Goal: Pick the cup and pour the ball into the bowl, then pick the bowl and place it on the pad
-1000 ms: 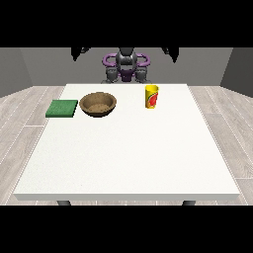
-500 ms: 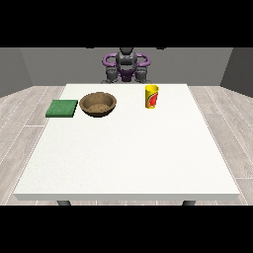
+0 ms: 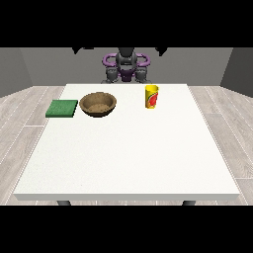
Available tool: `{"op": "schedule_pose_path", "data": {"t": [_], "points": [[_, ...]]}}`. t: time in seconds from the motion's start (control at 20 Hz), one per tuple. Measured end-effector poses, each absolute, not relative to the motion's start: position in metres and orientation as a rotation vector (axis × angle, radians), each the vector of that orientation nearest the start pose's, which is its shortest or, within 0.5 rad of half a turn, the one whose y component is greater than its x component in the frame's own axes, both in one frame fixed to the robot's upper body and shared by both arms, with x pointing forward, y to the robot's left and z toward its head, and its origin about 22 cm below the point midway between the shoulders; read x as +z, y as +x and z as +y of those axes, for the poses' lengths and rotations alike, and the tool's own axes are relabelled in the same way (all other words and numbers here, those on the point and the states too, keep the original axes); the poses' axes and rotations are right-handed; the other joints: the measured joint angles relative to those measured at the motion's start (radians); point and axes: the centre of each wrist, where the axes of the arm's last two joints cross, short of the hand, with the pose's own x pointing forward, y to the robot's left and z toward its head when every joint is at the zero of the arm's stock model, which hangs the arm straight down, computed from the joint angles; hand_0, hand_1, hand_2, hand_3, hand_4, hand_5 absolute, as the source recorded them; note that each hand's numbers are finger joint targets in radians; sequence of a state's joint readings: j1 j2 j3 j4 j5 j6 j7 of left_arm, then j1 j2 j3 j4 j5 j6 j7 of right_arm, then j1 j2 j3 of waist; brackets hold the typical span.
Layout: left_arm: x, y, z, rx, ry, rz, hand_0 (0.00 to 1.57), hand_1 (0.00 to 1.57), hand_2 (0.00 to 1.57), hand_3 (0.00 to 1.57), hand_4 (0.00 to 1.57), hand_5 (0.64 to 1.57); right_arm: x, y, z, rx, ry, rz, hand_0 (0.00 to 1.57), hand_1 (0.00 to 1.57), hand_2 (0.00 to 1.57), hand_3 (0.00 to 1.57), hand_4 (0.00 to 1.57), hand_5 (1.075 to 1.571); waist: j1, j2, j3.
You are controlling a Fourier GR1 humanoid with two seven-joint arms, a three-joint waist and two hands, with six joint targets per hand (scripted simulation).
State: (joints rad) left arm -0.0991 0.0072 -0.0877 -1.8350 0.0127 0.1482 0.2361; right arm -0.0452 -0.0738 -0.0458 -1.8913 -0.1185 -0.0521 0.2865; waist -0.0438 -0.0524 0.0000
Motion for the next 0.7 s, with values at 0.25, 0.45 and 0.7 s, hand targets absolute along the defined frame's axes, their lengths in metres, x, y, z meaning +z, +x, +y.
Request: {"op": "schedule_pose_path", "data": {"t": [0.25, 0.45, 0.7], "points": [[0.065, 0.264, 0.205, 0.022, 0.029, -1.831, 0.0, 0.0, 0.0, 0.0, 0.53, 1.491, 0.087, 0.248, -0.256, -0.058, 0.04, -1.779, 0.0, 0.0, 0.0, 0.0, 0.69, 1.551, -0.019, 0.166, 0.0], [0.034, 0.273, 0.218, 0.013, 0.062, -1.857, 0.0, 0.0, 0.0, 0.0, 0.31, 1.48, 0.085, 0.253, -0.27, -0.065, 0.047, -1.819, 0.0, 0.0, 0.0, 0.0, 0.68, 1.553, -0.034, 0.221, -0.0004], [-0.001, 0.284, 0.235, -0.012, 0.068, -1.824, 0.0, 0.0, 0.0, 0.0, 0.0, 1.442, 0.077, 0.257, -0.287, -0.065, 0.04, -1.831, 0.0, 0.0, 0.0, 0.0, 0.66, 1.558, -0.041, 0.233, -0.0002]]}}
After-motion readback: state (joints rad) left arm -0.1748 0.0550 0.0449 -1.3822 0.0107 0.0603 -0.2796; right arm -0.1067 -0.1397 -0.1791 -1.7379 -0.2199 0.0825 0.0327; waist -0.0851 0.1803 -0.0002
